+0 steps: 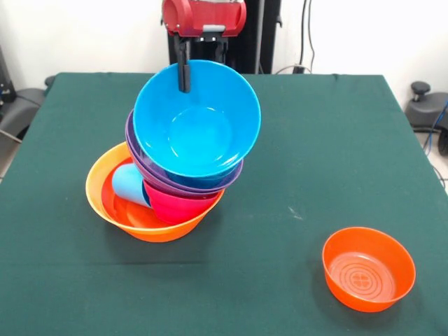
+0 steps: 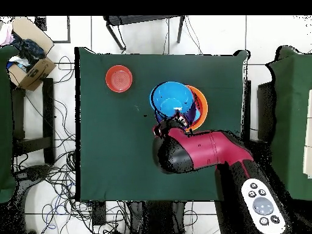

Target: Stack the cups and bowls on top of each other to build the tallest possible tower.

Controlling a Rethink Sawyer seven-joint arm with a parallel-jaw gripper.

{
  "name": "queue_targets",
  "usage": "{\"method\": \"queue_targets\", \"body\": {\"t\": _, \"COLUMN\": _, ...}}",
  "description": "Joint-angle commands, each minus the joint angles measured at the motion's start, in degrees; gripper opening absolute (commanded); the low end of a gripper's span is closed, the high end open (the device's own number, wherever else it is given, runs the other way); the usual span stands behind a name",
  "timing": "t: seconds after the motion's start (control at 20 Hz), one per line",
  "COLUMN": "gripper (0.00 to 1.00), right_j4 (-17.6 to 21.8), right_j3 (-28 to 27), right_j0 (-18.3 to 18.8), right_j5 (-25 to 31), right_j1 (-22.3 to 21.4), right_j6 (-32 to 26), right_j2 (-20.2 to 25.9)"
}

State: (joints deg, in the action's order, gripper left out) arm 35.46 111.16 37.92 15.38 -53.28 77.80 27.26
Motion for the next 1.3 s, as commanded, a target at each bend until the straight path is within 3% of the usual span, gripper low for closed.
{"method": "queue_targets", "body": {"t": 0.05, "gripper": 1.0, "right_j4": 0.9, "right_j3": 1.8, "right_j0": -1.2, "right_j5": 2.8, "right_j1": 3.2, "right_j6": 5.5, "right_j2": -2.4}}
{"method": "queue_targets", "body": {"t": 0.15, "gripper": 1.0, "right_j4": 0.8, "right_j3": 1.8, "right_j0": -1.5, "right_j5": 2.4, "right_j1": 3.6, "right_j6": 6.1, "right_j2": -2.7}}
{"method": "queue_targets", "body": {"t": 0.55, "gripper": 1.0, "right_j4": 8.3, "right_j3": -1.5, "right_j0": -6.0, "right_j5": -5.4, "right_j1": 8.5, "right_j6": 5.6, "right_j2": -7.4}}
{"method": "queue_targets", "body": {"t": 0.85, "gripper": 1.0, "right_j4": 9.5, "right_j3": -2.8, "right_j0": -7.6, "right_j5": -7.4, "right_j1": 10.1, "right_j6": 5.7, "right_j2": -8.9}}
{"method": "queue_targets", "body": {"t": 1.3, "gripper": 1.0, "right_j4": 9.3, "right_j3": -3.3, "right_j0": -8.6, "right_j5": -7.3, "right_j1": 8.9, "right_j6": 5.7, "right_j2": -11.7}}
